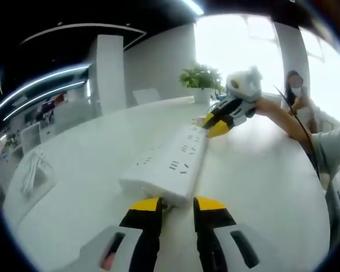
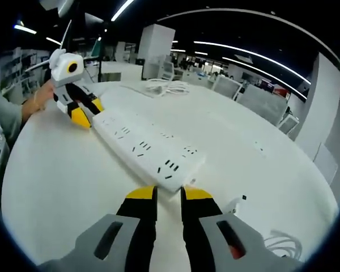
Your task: Straighten the power strip on the desk, plug the charger into it
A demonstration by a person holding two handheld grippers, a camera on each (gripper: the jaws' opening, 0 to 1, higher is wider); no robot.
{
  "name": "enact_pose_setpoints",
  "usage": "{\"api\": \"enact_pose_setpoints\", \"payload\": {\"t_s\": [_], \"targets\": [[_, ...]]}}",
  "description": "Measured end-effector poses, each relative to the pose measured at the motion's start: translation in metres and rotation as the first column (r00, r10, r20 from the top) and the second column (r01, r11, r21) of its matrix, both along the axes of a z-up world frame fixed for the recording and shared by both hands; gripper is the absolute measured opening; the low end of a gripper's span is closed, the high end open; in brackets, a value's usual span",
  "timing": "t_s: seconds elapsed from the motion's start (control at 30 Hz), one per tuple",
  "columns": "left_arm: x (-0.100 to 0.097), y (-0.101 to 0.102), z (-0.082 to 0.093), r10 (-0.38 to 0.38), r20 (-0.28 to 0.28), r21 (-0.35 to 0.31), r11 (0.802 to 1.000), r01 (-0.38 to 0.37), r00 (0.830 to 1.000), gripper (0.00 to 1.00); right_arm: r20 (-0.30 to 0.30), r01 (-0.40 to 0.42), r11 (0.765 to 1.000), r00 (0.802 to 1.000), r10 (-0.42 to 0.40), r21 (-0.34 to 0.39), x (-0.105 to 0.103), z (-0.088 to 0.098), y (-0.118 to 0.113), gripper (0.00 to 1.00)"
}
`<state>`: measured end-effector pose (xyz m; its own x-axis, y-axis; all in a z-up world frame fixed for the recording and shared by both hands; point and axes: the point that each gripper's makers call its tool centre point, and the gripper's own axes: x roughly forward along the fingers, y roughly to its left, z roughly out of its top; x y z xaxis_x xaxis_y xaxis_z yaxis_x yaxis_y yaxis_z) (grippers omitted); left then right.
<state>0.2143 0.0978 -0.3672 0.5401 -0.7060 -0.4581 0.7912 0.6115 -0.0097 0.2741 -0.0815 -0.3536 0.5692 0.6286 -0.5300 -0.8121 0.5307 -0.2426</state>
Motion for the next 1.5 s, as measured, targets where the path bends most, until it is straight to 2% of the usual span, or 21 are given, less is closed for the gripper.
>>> {"api": "enact_pose_setpoints", "payload": {"t_s": [0.27,0.47,0.53,0.63,0.77,0.87,0.93,1.0,1.27,1.5], "targets": [[0.001,0.0,0.0,-0.007,0.004,-0.007,1.0,0.007,1.0,0.23,0.018,0.005,1.0,1.0,-0.006,0.025,0.002,0.007,-0.001,0.16],[0.001,0.001,0.008,-0.008,0.015,-0.035,0.999,0.009,1.0,0.23,0.087,0.05,0.996,0.995,-0.056,0.072,0.011,0.03,-0.012,0.15],[0.001,0.002,0.011,-0.006,0.023,-0.047,0.999,0.007,1.0,0.24,0.112,0.075,0.99,0.99,-0.089,0.116,0.016,0.042,-0.017,0.15],[0.003,0.003,0.016,0.003,0.035,-0.061,0.998,-0.001,0.999,0.25,0.115,0.103,0.973,0.985,-0.128,0.205,0.019,0.059,-0.024,0.15],[0.002,0.001,0.026,-0.003,0.031,-0.124,0.992,0.006,1.0,0.26,0.132,0.148,0.956,0.974,-0.186,0.252,0.024,0.073,-0.042,0.15],[0.001,0.0,0.03,-0.001,0.04,-0.142,0.99,0.007,0.999,0.26,0.103,0.172,0.948,0.973,-0.206,0.269,0.025,0.071,-0.05,0.15],[0.002,0.0,0.03,0.004,0.05,-0.135,0.991,0.003,0.999,0.27,0.072,0.197,0.935,0.971,-0.227,0.294,0.027,0.069,-0.053,0.15],[0.002,0.0,0.03,0.003,0.05,-0.132,0.991,0.004,0.999,0.27,0.057,0.211,0.933,0.97,-0.237,0.293,0.028,0.066,-0.055,0.15],[0.002,0.0,0.032,0.001,0.027,-0.168,0.986,0.003,1.0,0.26,0.031,0.29,0.929,0.952,-0.304,0.23,0.028,0.054,-0.067,0.16],[0.004,0.001,0.028,0.01,0.021,-0.159,0.987,-0.007,1.0,0.26,0.02,0.331,0.928,0.94,-0.34,0.171,0.03,0.045,-0.076,0.17]]}}
